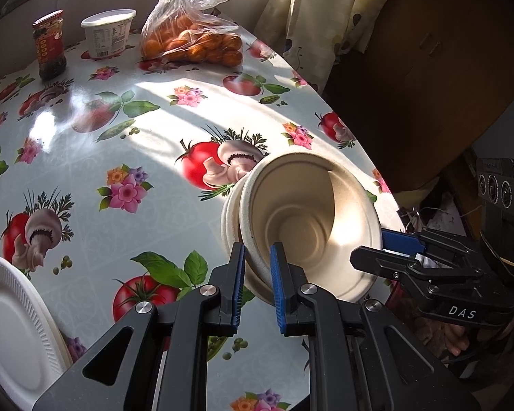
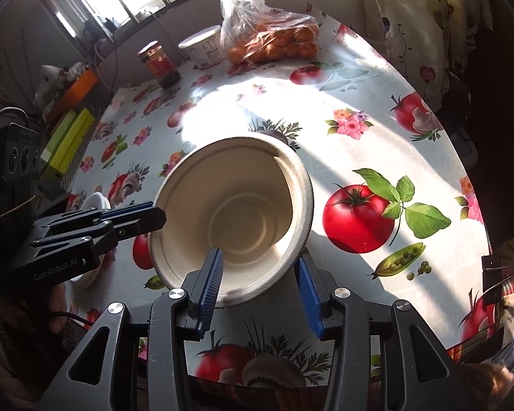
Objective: Organize plates and bowls
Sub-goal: 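Open the left tool to release the bowl, then close the left tool on the rim of the nested bowl stack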
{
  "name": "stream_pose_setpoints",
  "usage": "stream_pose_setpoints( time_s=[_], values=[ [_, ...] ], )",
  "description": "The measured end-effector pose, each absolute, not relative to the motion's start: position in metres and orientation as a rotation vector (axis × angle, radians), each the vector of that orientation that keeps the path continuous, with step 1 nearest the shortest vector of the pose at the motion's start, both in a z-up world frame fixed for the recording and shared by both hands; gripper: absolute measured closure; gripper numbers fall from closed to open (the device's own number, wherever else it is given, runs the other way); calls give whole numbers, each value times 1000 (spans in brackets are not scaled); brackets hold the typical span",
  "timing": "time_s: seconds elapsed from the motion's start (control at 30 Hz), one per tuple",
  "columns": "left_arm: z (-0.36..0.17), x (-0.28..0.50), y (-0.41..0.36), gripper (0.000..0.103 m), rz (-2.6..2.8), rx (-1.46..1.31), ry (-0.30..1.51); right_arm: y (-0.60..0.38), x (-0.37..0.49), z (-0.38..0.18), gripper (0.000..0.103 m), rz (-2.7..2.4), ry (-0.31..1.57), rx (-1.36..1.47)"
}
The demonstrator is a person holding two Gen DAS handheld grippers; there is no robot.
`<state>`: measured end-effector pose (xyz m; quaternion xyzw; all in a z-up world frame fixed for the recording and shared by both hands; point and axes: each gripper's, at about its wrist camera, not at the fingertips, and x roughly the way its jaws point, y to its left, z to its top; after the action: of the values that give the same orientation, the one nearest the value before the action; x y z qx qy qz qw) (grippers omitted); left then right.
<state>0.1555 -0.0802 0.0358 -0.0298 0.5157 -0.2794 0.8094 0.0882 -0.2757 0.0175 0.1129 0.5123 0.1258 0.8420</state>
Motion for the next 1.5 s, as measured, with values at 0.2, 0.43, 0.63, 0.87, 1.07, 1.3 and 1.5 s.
stream_pose_setpoints(
  time_s=[0.2, 0.43, 0.63, 0.87, 1.07, 1.3, 1.5],
  values=[
    [32, 158, -78, 87, -587, -73, 1111, -272, 88, 20, 56, 238, 1080, 197],
    [33, 156, -79, 87, -570, -49, 1101, -274, 87, 20, 55, 226, 1079, 202],
    [37, 154, -80, 66, -534, -5, 1070, -274, 86, 19, 54, 227, 1077, 207],
    [42, 150, -78, 61, -510, 18, 1029, -280, 83, 19, 54, 224, 1065, 231],
    [44, 144, -74, 61, -499, 5, 1006, -285, 78, 20, 49, 233, 1027, 270],
    [43, 134, -67, 61, -455, -14, 972, -295, 73, 17, 47, 226, 981, 333],
    [39, 128, -61, 61, -427, -36, 948, -301, 70, 13, 47, 219, 954, 360]
  ],
)
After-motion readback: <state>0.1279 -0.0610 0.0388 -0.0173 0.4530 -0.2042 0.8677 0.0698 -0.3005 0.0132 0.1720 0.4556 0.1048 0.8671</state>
